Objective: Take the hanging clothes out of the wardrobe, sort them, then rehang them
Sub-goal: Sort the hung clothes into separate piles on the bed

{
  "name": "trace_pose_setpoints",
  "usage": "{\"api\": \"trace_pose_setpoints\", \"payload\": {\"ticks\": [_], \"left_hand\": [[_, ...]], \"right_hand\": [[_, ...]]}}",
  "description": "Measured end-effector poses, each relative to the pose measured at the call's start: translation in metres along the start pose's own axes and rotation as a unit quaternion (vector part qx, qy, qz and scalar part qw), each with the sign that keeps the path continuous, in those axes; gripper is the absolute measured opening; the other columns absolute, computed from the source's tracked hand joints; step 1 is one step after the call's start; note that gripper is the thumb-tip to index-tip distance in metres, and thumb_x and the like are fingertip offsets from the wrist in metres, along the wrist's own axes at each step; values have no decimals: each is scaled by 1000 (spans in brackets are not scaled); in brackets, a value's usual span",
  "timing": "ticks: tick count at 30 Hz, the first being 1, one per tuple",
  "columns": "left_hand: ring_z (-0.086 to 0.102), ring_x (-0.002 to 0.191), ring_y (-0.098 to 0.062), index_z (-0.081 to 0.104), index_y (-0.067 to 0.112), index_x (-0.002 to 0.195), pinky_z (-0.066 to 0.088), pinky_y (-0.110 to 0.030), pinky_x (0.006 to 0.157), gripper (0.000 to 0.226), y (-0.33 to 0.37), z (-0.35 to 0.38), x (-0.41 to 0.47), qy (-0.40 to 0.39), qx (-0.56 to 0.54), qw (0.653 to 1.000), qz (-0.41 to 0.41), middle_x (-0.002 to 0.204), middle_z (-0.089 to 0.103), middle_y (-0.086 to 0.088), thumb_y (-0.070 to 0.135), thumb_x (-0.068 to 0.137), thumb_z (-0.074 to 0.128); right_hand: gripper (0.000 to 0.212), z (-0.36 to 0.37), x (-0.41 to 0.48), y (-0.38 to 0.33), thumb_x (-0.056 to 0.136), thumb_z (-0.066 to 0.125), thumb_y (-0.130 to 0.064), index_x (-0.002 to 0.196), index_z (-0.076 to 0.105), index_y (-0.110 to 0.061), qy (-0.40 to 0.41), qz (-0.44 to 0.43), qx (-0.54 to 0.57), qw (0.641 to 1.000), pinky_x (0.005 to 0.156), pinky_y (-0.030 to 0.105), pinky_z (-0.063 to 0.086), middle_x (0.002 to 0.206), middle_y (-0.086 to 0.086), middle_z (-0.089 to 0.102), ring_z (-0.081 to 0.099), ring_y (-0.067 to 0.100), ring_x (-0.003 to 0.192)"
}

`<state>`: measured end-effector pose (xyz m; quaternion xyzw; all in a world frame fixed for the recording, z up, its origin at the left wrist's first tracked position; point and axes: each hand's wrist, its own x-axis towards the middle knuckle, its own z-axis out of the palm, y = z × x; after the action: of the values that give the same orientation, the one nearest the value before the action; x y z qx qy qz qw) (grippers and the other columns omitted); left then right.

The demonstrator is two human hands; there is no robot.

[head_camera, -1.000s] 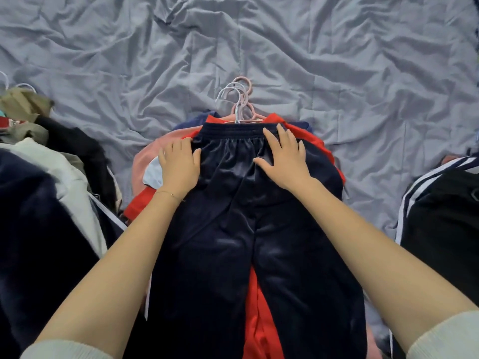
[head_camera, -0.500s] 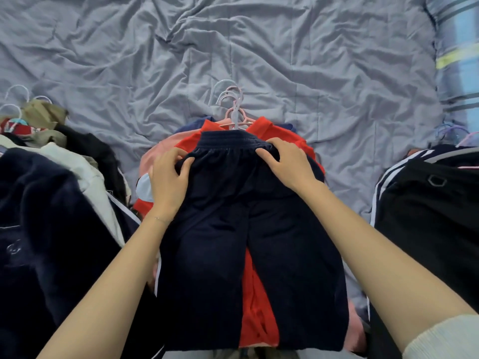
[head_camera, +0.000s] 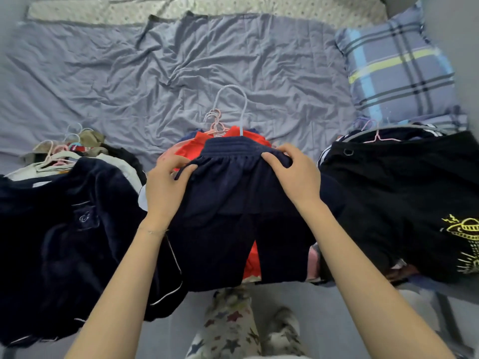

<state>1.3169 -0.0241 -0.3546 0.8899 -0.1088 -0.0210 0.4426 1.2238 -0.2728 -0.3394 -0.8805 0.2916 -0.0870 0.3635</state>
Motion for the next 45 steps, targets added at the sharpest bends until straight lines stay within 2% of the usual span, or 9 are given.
{"api": "trace_pose_setpoints", "payload": {"ticks": [7,12,16,20,24,32,35,40,45], "left_hand": [[52,78,12,71,20,87,33,-1,73,4,71,-19,-114,8,55,995,79,82,63,19,23,88,70],[51,78,11,71,26,87,34,-1,71,3,124,-22,-200,20,66,991,110,83,63,23,29,86,71],[50,79,25,71,31,86,32,4,70,4,171,-29,-244,35,62,990,126,77,58,32,32,83,74],[55,77,15,71,33,84,37,-2,68,7,207,-33,-263,4,38,994,106,80,66,23,32,81,76],[57,74,0,70,36,82,43,-25,73,6,234,-20,-265,-9,36,993,109,84,69,20,36,81,76],[52,61,9,67,43,74,40,-24,63,15,278,42,-261,-76,-9,986,148,79,68,24,31,81,75],[53,64,9,68,41,78,41,-24,64,11,300,75,-259,-89,-10,984,151,80,68,24,33,81,74],[58,69,0,68,44,82,47,-29,68,8,333,137,-252,-78,-16,988,132,82,69,23,40,79,75],[53,60,-4,69,41,80,43,-26,63,5,370,201,-256,-59,-23,992,105,75,67,18,43,78,72]], "right_hand": [[33,-91,-115,23,84,62,-59,84,64,-26,25,13,30,999,67,30,37,76,-11,64,55,12,78],[39,-158,-191,50,85,59,-62,77,61,-23,27,5,31,999,68,37,46,71,-5,64,59,18,78],[43,-211,-235,57,85,57,-63,77,61,-21,50,6,23,998,67,37,47,70,-5,64,60,19,77],[39,-255,-259,57,85,56,-64,80,64,-26,54,9,18,998,63,32,44,73,-10,66,60,13,77],[34,-287,-264,63,83,60,-63,85,63,-29,87,21,10,996,63,31,37,75,-13,64,58,13,78],[38,-348,-263,103,83,59,-66,81,58,-28,137,36,-33,989,68,36,48,72,-12,62,61,18,78],[37,-374,-250,129,83,58,-66,82,59,-29,146,40,-44,987,64,33,44,76,-12,63,60,16,78],[37,-418,-213,177,83,59,-65,82,60,-28,127,33,-44,990,68,34,49,77,-11,64,61,17,79],[37,-470,-167,221,84,59,-64,85,62,-28,104,4,-61,993,67,34,49,79,-12,65,61,16,79]]}}
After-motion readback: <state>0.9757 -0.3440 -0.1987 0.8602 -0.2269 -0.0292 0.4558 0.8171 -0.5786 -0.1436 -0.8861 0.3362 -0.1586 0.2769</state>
